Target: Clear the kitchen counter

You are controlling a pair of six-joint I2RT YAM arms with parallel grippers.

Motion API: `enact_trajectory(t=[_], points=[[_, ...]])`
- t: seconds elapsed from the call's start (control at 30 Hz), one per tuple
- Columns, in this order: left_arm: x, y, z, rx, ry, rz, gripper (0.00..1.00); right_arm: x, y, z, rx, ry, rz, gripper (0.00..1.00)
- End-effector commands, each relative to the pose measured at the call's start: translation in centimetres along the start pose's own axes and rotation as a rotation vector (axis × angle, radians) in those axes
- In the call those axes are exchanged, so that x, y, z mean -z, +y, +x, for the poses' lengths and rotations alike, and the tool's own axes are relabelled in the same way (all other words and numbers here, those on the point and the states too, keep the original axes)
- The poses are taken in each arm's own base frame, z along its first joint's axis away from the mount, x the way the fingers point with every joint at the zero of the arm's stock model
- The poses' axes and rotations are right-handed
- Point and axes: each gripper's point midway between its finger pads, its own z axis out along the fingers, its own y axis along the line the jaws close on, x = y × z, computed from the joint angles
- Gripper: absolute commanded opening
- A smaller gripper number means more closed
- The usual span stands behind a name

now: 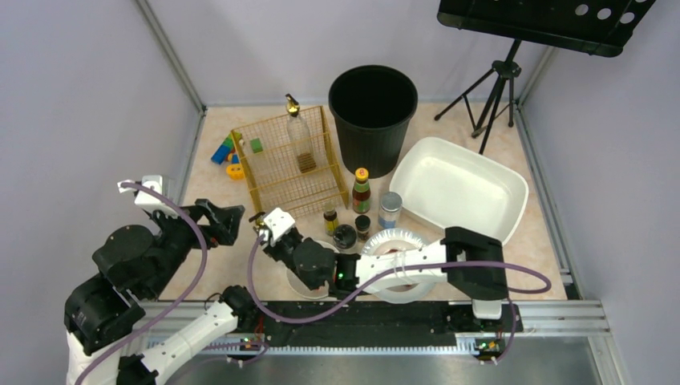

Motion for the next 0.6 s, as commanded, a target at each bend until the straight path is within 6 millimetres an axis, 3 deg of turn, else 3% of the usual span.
enact_trajectory(t=[0.0,0.3,0.57], points=[[0.4,0.5,-1.3,-0.003,-0.041,-0.026,0.99,1.7,-1.2,-11.1,-0.171,-0.213,-0.111,0.00],[0.5,0.6,-1.8,-0.003,-0.056,-0.037,0.99,3.2,-3.5,-17.0,-0.193,-0.267,-0.232,0.00],[0.4,0.4,-1.8,0.002,-0.055,-0.032,0.99,1.7,-7.8,-23.0,-0.176,-0.360,-0.336,0.00]])
